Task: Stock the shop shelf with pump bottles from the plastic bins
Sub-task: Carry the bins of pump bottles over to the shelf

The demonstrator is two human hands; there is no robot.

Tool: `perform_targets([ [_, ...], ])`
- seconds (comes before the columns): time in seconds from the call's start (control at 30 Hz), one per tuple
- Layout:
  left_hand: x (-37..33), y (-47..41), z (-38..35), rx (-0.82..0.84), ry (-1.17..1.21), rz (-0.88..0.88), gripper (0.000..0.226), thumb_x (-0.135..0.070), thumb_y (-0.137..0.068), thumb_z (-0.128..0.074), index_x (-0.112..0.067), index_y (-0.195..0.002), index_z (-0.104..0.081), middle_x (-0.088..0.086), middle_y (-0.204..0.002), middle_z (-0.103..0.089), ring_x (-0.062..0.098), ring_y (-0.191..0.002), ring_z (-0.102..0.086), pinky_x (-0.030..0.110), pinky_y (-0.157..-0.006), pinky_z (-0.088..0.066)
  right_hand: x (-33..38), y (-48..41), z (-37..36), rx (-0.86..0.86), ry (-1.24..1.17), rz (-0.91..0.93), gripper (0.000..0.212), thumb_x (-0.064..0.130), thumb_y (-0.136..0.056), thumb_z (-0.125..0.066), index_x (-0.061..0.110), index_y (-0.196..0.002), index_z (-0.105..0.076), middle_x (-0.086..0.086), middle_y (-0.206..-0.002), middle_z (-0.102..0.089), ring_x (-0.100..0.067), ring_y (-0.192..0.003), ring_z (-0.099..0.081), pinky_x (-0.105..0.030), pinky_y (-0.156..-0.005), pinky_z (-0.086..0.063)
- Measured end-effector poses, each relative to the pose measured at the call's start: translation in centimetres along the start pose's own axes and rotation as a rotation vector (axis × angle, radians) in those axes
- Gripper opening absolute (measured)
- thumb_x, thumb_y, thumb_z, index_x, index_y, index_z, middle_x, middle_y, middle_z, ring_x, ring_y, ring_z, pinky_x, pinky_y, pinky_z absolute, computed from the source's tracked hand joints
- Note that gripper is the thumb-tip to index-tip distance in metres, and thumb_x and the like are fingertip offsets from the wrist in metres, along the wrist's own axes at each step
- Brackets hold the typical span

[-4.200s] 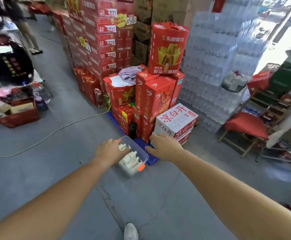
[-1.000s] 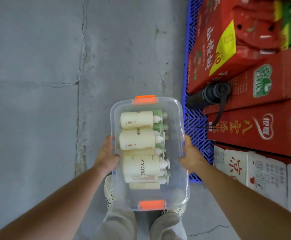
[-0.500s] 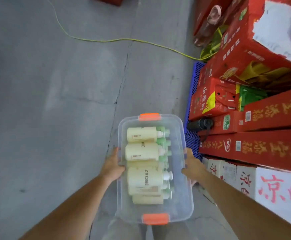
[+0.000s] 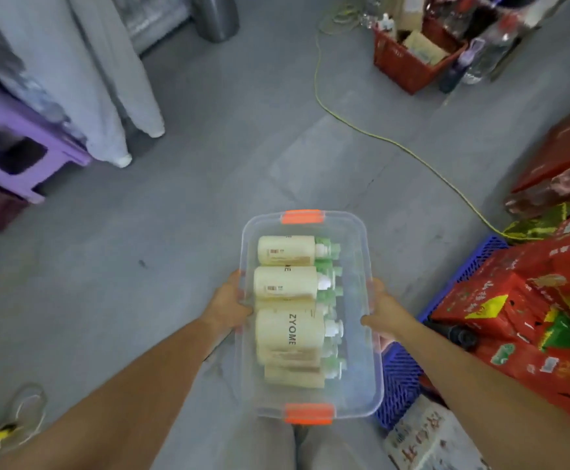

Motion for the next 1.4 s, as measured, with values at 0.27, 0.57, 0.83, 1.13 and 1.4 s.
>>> perform_targets([
  [0.27, 12.9, 5.6, 9.0, -0.191, 0.335, 0.162, 0.076, 0.004, -0.08, -0.062, -0.031, -0.142, -0.035, 0.014, -0.112, -0.055, 0.029, -0.059, -0.06, 0.039, -0.046, -0.055, 14.6, -0.1, -7.4, 0.179, 0.364, 0.149, 0.073, -0.003, -0.086, -0.051, 0.029, -0.141, -0.017, -0.027, -0.089, -0.064, -0.041, -0.056, -0.069, -0.048, -0.044, -0.057],
  [0.57, 29.6, 10.2, 17.4, -0.347, 0.618, 0.329, 0.082, 0.006, -0.083, -0.063, -0.025, -0.149, -0.027, 0.008, -0.105, -0.052, 0.021, -0.044, -0.058, 0.034, -0.041, -0.051, 29.4, -0.4, -23.5, 0.322, 0.643, 0.264, 0.063, -0.003, -0.086, -0.051, 0.031, -0.131, -0.024, -0.016, -0.097, -0.053, -0.042, -0.06, -0.067, -0.042, -0.04, -0.055],
  [0.83, 42.4, 14.2, 26.6, -0.469, 0.828, 0.455, 0.083, 0.006, -0.084, -0.063, -0.027, -0.151, -0.027, 0.007, -0.112, -0.051, 0.016, -0.04, -0.057, 0.032, -0.039, -0.05, 43.2, 0.5, -39.5, 0.412, 0.88, 0.374, 0.065, 0.002, -0.086, -0.057, 0.027, -0.136, -0.024, -0.006, -0.097, -0.051, -0.024, -0.064, -0.063, -0.034, -0.046, -0.054],
  [1.13, 51.8, 17.6, 39.3, -0.685, 0.982, 0.525, 0.087, 0.006, -0.08, -0.064, -0.029, -0.151, -0.028, 0.008, -0.106, -0.054, 0.022, -0.064, -0.062, 0.033, -0.046, -0.053, 60.1, 2.7, -54.1, 0.514, 1.002, 0.49, 0.068, -0.002, -0.083, -0.052, 0.034, -0.135, -0.026, -0.014, -0.093, -0.062, -0.04, -0.069, -0.071, -0.045, -0.045, -0.057],
  [1.4, 58.0, 17.5, 48.9, -0.805, 1.092, 0.573, 0.084, 0.009, -0.08, -0.062, -0.026, -0.149, -0.031, 0.008, -0.113, -0.061, 0.024, -0.072, -0.07, 0.037, -0.047, -0.057, 74.4, 2.9, -66.2, 0.571, 1.177, 0.653, 0.066, 0.002, -0.083, -0.058, 0.034, -0.131, -0.027, -0.013, -0.094, -0.058, -0.038, -0.062, -0.069, -0.04, -0.04, -0.054],
])
Point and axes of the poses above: each hand's wrist, its own y-axis away from the middle knuckle, its own z-axis out of the back of the hand, x = y × z, the point moved 10 cm from there along -y, towards the middle knuckle
